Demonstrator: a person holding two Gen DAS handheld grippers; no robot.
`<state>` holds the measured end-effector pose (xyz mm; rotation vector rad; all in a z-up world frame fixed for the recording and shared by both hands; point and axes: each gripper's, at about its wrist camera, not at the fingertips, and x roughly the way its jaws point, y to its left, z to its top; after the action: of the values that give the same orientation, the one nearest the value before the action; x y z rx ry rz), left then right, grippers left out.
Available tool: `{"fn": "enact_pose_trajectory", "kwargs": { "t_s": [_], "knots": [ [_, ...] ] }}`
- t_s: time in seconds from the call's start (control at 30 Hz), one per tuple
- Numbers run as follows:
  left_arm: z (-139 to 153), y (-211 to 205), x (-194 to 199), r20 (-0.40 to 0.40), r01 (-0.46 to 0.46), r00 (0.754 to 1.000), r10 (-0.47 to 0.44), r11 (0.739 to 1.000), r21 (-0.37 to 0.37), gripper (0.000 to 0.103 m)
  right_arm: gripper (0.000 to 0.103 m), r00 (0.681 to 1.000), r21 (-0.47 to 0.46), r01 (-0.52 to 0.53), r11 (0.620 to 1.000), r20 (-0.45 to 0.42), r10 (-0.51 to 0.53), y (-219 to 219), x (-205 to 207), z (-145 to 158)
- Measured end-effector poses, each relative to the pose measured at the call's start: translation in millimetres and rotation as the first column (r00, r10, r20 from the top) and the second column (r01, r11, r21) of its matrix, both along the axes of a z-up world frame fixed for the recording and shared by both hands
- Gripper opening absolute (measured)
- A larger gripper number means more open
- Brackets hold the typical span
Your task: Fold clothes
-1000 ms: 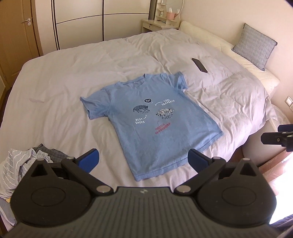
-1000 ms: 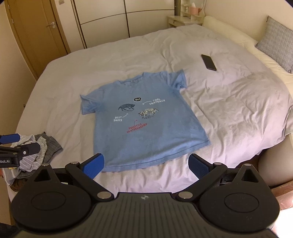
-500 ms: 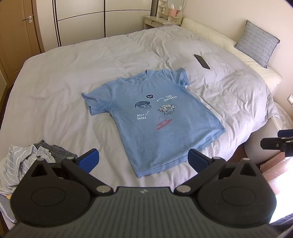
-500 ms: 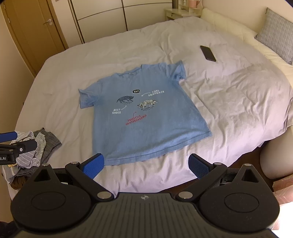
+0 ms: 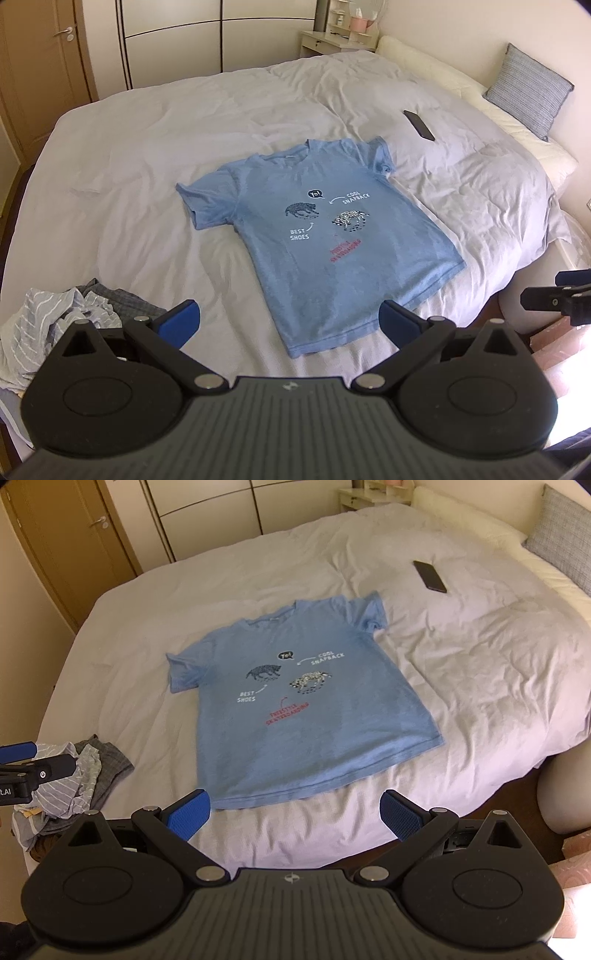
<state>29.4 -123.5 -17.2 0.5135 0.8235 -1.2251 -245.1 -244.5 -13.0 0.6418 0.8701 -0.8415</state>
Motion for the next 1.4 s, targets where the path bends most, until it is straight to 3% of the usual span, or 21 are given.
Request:
{"fn": "enact_pose_trajectory", "kwargs": {
  "t_s": [0.23, 0.43, 0.53, 0.67, 0.87, 1.03, 1.1, 1.13, 1.17, 1.23, 1.33, 1.4],
  "knots": [
    [-4, 6, 12, 0.021, 0.009, 1.0, -0.008, 0.999, -0.041, 0.101, 0.101, 1.0, -0.03, -0.018, 0.999, 0.021, 0.019, -2, 14, 2],
    [-21, -9, 35, 0.061, 0.027, 0.998, -0.026, 0.999, -0.018, 0.101, 0.101, 0.999, -0.067, -0.03, 0.997, 0.02, 0.031, -7, 25, 3],
    [-29, -29, 55, 0.112, 0.113, 0.988, -0.11, 0.993, -0.028, 0.101, 0.101, 0.997, -0.084, -0.075, 0.994, -0.003, 0.075, -15, 36, 1],
    [-36, -71, 89, 0.306, 0.265, 0.918, -0.253, 0.964, 0.001, 0.101, 0.101, 0.984, -0.124, -0.174, 0.977, -0.048, 0.169, -37, 58, -6],
    [-48, -134, 145, 0.383, 0.289, 0.874, -0.3, 0.953, 0.089, 0.098, 0.095, 0.956, -0.103, -0.293, 0.951, -0.062, 0.288, -92, 119, -41],
    [-70, -167, 182, 0.44, 0.347, 0.811, -0.385, 0.923, 0.168, 0.092, 0.078, 0.91, -0.047, -0.413, 0.909, -0.05, 0.411, -129, 184, -81],
    [-81, -176, 199, 0.425, 0.37, 0.802, -0.42, 0.907, 0.199, 0.088, 0.06, 0.878, -0.056, -0.478, 0.877, -0.067, 0.474, -133, 210, -94],
    [-88, -179, 206, 0.424, 0.385, 0.791, -0.441, 0.898, 0.215, 0.086, 0.057, 0.861, -0.063, -0.508, 0.859, -0.077, 0.504, -133, 223, -99],
    [-95, -184, 213, 0.432, 0.404, 0.771, -0.468, 0.884, 0.237, 0.084, 0.053, 0.843, -0.07, -0.537, 0.841, -0.082, 0.532, -133, 236, -103],
    [-111, -190, 223, 0.468, 0.453, 0.706, -0.532, 0.846, 0.279, 0.083, 0.05, 0.81, -0.085, -0.586, 0.805, -0.089, 0.58, -132, 258, -108],
    [-141, -200, 241, 0.504, 0.533, 0.589, -0.632, 0.772, 0.345, 0.081, 0.049, 0.8, -0.12, -0.6, 0.791, -0.098, 0.592, -127, 287, -116],
    [-161, -210, 255, 0.506, 0.58, 0.525, -0.685, 0.723, 0.376, 0.076, 0.04, 0.799, -0.134, -0.601, 0.788, -0.111, 0.591, -124, 306, -124]
  ]
}}
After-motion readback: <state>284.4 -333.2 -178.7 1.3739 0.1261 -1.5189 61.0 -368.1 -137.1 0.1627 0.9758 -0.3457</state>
